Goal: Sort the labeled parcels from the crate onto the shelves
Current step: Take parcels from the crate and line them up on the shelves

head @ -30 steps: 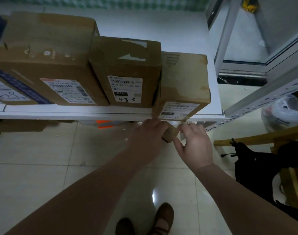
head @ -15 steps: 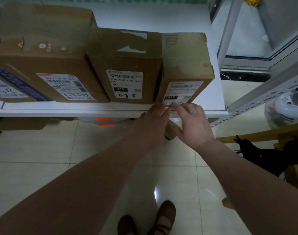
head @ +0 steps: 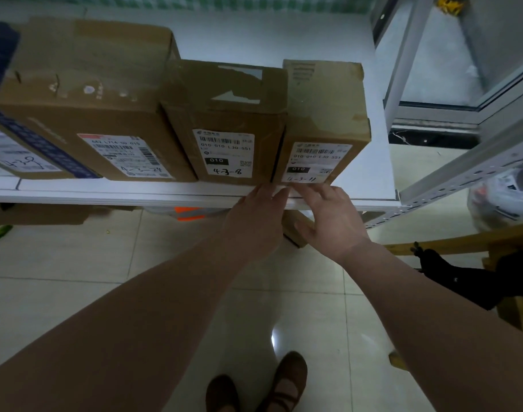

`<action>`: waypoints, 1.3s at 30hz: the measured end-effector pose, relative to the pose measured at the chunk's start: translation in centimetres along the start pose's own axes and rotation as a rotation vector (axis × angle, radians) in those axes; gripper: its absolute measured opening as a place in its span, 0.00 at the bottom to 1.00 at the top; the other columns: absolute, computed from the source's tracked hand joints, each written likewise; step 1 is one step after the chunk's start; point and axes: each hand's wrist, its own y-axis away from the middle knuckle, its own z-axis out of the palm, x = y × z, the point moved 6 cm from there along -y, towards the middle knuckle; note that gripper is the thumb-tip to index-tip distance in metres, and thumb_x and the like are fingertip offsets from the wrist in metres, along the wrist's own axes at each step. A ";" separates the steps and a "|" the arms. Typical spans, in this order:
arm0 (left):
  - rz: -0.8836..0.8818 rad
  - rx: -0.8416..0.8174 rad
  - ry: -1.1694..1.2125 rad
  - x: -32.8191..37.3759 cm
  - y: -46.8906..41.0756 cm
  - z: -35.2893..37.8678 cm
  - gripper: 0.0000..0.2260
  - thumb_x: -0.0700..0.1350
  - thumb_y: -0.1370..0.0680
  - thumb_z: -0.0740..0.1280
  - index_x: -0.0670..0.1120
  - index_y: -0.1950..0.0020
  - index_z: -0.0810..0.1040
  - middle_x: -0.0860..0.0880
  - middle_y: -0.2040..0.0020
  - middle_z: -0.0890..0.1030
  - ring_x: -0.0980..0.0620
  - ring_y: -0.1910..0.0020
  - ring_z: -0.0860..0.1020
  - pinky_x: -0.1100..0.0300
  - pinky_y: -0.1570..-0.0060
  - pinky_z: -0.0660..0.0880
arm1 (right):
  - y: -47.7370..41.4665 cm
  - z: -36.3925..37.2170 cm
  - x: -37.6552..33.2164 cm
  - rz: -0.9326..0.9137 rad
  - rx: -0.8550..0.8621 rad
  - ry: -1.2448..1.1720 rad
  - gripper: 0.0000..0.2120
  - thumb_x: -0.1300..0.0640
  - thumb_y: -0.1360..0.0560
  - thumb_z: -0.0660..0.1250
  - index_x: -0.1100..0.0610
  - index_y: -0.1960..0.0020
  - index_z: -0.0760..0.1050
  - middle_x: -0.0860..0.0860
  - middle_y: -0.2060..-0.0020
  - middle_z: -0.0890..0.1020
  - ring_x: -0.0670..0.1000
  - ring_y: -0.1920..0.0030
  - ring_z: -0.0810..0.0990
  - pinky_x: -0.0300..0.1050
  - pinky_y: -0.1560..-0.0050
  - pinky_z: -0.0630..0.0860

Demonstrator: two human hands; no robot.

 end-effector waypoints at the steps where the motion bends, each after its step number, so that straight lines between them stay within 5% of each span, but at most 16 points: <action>1: -0.014 -0.046 0.015 -0.3 0.3 -0.3 0.23 0.44 0.20 0.59 0.46 0.25 0.60 0.45 0.30 0.67 0.46 0.32 0.67 0.53 0.37 0.67 | 0.3 -0.1 -0.3 0.019 -0.029 -0.010 0.29 0.50 0.24 0.67 0.51 0.25 0.65 0.55 0.34 0.74 0.58 0.34 0.69 0.52 0.34 0.68; 5: -0.066 -0.207 0.106 -1.7 2.4 -3.4 0.19 0.45 0.19 0.58 0.47 0.28 0.66 0.45 0.32 0.71 0.47 0.33 0.68 0.58 0.37 0.63 | 1.4 -1.0 -2.8 0.028 -0.157 0.005 0.17 0.49 0.22 0.63 0.49 0.34 0.74 0.51 0.47 0.78 0.54 0.41 0.73 0.49 0.48 0.77; 9: -0.202 -0.083 0.254 -3.1 6.7 -8.9 0.13 0.46 0.20 0.61 0.49 0.37 0.76 0.48 0.39 0.76 0.49 0.41 0.73 0.62 0.46 0.67 | 2.7 -4.2 -6.7 0.072 -0.144 -0.099 0.08 0.49 0.22 0.63 0.49 0.49 0.80 0.50 0.58 0.80 0.54 0.54 0.79 0.45 0.59 0.77; 12: -0.298 0.055 0.391 -4.0 11.0 -13.0 0.03 0.46 0.23 0.65 0.50 0.53 0.78 0.56 0.57 0.76 0.56 0.57 0.73 0.73 0.63 0.66 | 3.9 -7.0 -10.1 0.089 -0.124 -0.168 0.09 0.50 0.22 0.64 0.47 0.45 0.80 0.49 0.53 0.83 0.53 0.52 0.80 0.42 0.59 0.73; 15: -0.358 0.151 0.491 -4.8 15.5 -16.7 0.06 0.46 0.24 0.66 0.51 0.61 0.75 0.57 0.64 0.73 0.60 0.64 0.71 0.70 0.69 0.63 | 5.4 -10.0 -13.7 0.068 -0.089 -0.257 0.08 0.52 0.24 0.66 0.48 0.47 0.81 0.46 0.57 0.82 0.49 0.54 0.80 0.41 0.56 0.74; 18: -0.438 0.187 0.579 -6.2 20.0 -19.6 0.07 0.48 0.24 0.66 0.50 0.62 0.76 0.56 0.65 0.75 0.61 0.65 0.72 0.68 0.71 0.62 | 7.3 -13.0 -17.3 0.089 -0.028 -0.349 0.04 0.53 0.25 0.67 0.45 0.58 0.77 0.42 0.67 0.76 0.46 0.62 0.77 0.39 0.64 0.71; 22: -0.525 0.231 0.714 -8.5 27.1 -22.1 0.08 0.49 0.24 0.67 0.47 0.60 0.79 0.52 0.65 0.77 0.55 0.66 0.75 0.62 0.67 0.71 | 10.5 -15.1 -22.6 0.093 0.009 -0.408 0.08 0.53 0.25 0.66 0.50 0.62 0.78 0.46 0.67 0.81 0.48 0.67 0.77 0.39 0.70 0.69; 29: -0.641 0.366 0.847 -16.5 45.7 -27.0 0.09 0.49 0.27 0.69 0.48 0.65 0.78 0.55 0.71 0.75 0.59 0.71 0.72 0.60 0.68 0.68 | 15.8 -14.5 -39.2 0.026 0.050 -0.555 0.13 0.55 0.24 0.67 0.55 0.68 0.76 0.51 0.69 0.81 0.53 0.63 0.79 0.42 0.65 0.68; 32: -0.762 0.471 0.874 -22.0 55.0 -28.8 0.12 0.47 0.26 0.69 0.49 0.69 0.75 0.56 0.76 0.72 0.60 0.77 0.68 0.62 0.70 0.67 | 17.8 -12.8 -48.2 -0.022 0.000 -0.631 0.21 0.55 0.24 0.68 0.50 0.74 0.69 0.46 0.76 0.75 0.52 0.67 0.77 0.47 0.62 0.70; 39: -1.025 0.697 0.954 -31.0 72.6 -28.4 0.07 0.45 0.23 0.68 0.45 0.60 0.79 0.50 0.71 0.71 0.54 0.73 0.68 0.63 0.72 0.65 | 21.0 -8.6 -67.2 -0.233 -0.254 -0.654 0.09 0.54 0.23 0.68 0.53 0.62 0.80 0.50 0.66 0.80 0.51 0.62 0.77 0.45 0.60 0.72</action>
